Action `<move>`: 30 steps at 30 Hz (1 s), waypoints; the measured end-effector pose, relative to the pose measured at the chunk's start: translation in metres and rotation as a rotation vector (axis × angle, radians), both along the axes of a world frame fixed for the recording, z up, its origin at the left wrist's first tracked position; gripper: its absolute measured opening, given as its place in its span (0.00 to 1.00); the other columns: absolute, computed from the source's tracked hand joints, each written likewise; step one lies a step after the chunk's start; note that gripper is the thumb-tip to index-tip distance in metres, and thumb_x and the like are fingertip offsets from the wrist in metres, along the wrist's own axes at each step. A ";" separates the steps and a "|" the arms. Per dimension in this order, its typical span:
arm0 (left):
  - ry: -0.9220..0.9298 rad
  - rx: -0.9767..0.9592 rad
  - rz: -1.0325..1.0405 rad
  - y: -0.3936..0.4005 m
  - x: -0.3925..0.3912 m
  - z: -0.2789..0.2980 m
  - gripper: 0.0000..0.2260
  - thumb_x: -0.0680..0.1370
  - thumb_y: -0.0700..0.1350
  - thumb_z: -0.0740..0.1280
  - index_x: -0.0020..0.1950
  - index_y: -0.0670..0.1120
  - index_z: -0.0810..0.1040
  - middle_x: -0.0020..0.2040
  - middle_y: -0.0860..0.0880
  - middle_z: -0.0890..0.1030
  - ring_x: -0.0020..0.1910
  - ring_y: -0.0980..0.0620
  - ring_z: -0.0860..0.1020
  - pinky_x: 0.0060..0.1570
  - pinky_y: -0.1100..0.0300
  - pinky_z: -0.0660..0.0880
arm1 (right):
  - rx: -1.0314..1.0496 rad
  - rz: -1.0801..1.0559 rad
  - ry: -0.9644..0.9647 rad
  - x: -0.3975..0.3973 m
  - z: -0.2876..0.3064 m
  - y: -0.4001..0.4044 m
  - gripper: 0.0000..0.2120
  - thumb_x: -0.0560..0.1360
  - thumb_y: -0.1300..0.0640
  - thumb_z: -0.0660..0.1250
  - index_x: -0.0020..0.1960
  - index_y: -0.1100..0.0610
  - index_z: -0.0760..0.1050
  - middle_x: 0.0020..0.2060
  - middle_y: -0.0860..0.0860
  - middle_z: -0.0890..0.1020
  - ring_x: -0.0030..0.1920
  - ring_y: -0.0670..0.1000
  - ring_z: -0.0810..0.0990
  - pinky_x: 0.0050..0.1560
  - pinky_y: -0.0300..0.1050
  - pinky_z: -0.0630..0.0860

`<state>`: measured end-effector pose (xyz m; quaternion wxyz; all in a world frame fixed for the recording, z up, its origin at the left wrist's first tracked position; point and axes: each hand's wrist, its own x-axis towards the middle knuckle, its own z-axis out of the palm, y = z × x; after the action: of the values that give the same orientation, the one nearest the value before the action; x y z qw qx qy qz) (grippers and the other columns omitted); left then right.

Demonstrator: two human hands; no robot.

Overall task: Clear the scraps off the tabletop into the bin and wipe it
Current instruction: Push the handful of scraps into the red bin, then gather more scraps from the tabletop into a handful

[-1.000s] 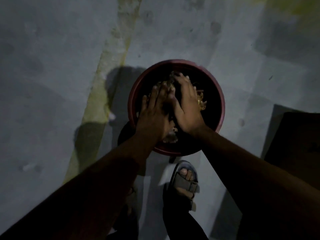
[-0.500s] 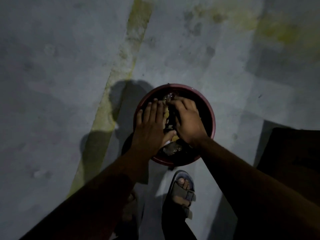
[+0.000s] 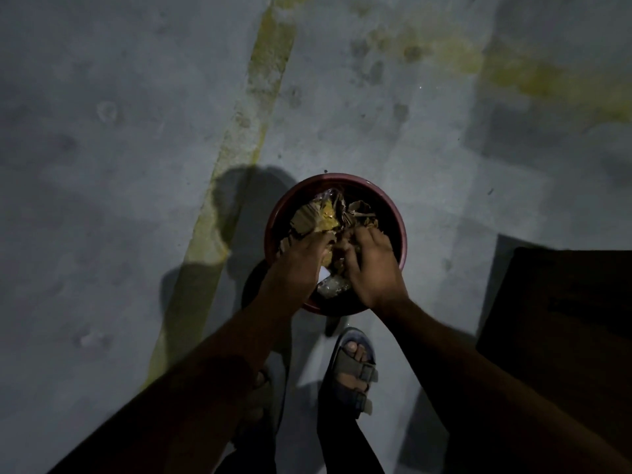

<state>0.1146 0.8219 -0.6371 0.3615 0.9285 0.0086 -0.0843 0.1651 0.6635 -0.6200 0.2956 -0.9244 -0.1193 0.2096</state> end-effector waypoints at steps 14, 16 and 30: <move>0.038 0.366 -0.077 0.006 -0.028 0.211 0.31 0.80 0.56 0.56 0.81 0.43 0.58 0.82 0.44 0.58 0.81 0.44 0.56 0.74 0.40 0.62 | -0.211 0.349 -0.265 -0.027 0.210 0.000 0.27 0.83 0.49 0.57 0.80 0.56 0.62 0.80 0.56 0.62 0.81 0.55 0.56 0.79 0.60 0.54; 0.009 0.352 -0.119 0.004 -0.037 0.268 0.32 0.80 0.56 0.54 0.80 0.42 0.58 0.81 0.42 0.59 0.81 0.42 0.57 0.73 0.39 0.64 | -0.194 0.333 -0.327 -0.042 0.272 -0.006 0.28 0.82 0.50 0.58 0.80 0.55 0.61 0.80 0.56 0.62 0.81 0.55 0.55 0.79 0.58 0.54; -0.401 0.295 -0.808 -0.154 -0.141 0.558 0.33 0.80 0.61 0.53 0.82 0.46 0.57 0.83 0.44 0.54 0.81 0.45 0.53 0.75 0.41 0.57 | -0.397 -0.526 -0.363 -0.301 0.568 -0.190 0.28 0.83 0.41 0.54 0.80 0.47 0.58 0.82 0.51 0.55 0.81 0.53 0.53 0.77 0.61 0.57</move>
<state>-0.0264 0.6680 -0.0795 0.1584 0.8970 -0.4112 -0.0348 -0.1357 0.4737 -0.0519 0.1287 -0.9848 0.1148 -0.0219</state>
